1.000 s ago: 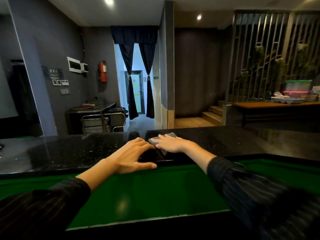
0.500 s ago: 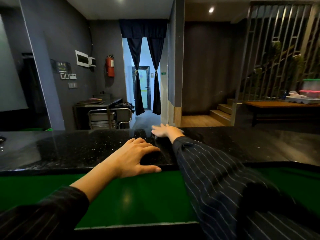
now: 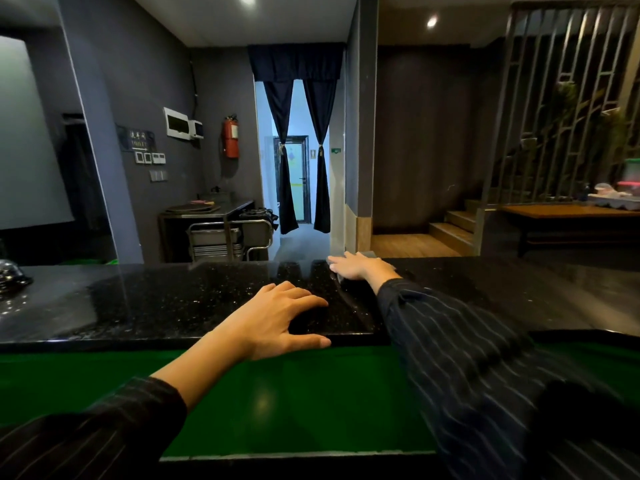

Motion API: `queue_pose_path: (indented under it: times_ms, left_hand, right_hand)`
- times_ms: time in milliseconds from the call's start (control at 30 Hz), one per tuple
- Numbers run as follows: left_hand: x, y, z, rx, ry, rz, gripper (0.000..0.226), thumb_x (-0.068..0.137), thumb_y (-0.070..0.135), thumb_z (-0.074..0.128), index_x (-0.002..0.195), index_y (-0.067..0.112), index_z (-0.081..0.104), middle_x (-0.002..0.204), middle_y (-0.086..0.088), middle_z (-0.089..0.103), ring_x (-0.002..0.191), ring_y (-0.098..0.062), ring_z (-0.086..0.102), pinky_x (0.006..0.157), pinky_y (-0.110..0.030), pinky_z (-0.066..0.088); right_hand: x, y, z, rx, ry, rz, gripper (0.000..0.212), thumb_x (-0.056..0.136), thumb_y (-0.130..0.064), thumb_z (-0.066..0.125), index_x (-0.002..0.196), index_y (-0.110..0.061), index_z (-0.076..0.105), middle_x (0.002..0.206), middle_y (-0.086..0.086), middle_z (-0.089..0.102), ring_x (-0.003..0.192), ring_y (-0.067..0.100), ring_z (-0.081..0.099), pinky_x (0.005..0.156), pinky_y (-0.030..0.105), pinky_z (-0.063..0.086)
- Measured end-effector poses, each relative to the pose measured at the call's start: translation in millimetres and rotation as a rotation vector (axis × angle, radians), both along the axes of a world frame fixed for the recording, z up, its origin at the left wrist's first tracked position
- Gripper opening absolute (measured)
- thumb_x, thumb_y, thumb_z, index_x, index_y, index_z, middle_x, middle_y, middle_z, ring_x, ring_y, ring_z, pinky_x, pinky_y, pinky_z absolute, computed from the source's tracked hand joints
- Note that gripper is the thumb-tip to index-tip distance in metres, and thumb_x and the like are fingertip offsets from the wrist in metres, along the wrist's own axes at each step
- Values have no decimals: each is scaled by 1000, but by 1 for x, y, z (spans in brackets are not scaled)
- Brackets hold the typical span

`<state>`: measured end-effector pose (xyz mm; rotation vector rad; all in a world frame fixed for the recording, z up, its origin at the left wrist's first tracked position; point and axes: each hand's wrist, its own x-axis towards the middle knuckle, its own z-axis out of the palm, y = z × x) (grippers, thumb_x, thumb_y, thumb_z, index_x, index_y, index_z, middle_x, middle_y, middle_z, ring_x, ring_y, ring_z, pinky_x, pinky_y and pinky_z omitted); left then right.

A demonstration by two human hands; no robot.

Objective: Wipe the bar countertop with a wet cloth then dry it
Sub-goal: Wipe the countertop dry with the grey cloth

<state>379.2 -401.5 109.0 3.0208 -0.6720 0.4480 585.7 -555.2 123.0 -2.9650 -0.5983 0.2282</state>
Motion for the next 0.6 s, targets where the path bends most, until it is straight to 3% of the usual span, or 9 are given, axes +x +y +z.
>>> queue_pose_path:
  times_ms: [200, 367, 500, 600]
  left_hand:
    - [-3, -2, 4, 59, 2, 26, 80, 74, 81, 27, 140, 37, 38, 142, 9, 46, 128, -12, 39, 115, -51, 18]
    - [-5, 0, 1, 85, -64, 18, 81, 75, 83, 23, 140, 37, 35, 132, -1, 56, 115, -21, 50, 104, -46, 34]
    - [-9, -1, 1, -18, -113, -10, 85, 75, 81, 37, 140, 27, 29, 108, -5, 65, 96, -23, 58, 91, -39, 42]
    - [-10, -1, 2, -12, -139, 11, 83, 72, 83, 38, 124, 19, 46, 106, -4, 64, 94, -22, 58, 88, -38, 43]
  right_hand:
    - [-28, 44, 6, -10, -41, 46, 54, 99, -54, 19, 152, -43, 12, 164, 1, 4, 151, 30, 3, 116, 62, 2]
    - [-58, 30, -2, -25, 28, 208, 61, 89, -60, 19, 148, -51, 10, 164, -4, 2, 151, 26, -4, 116, 65, -1]
    - [-84, -32, 4, 61, 46, 98, 48, 103, -41, 19, 151, -43, 13, 164, 3, 1, 151, 27, 0, 120, 53, -1]
    - [-94, -64, 6, 73, 29, -53, 48, 103, -43, 20, 150, -46, 14, 164, -3, 1, 151, 25, -1, 118, 57, -4]
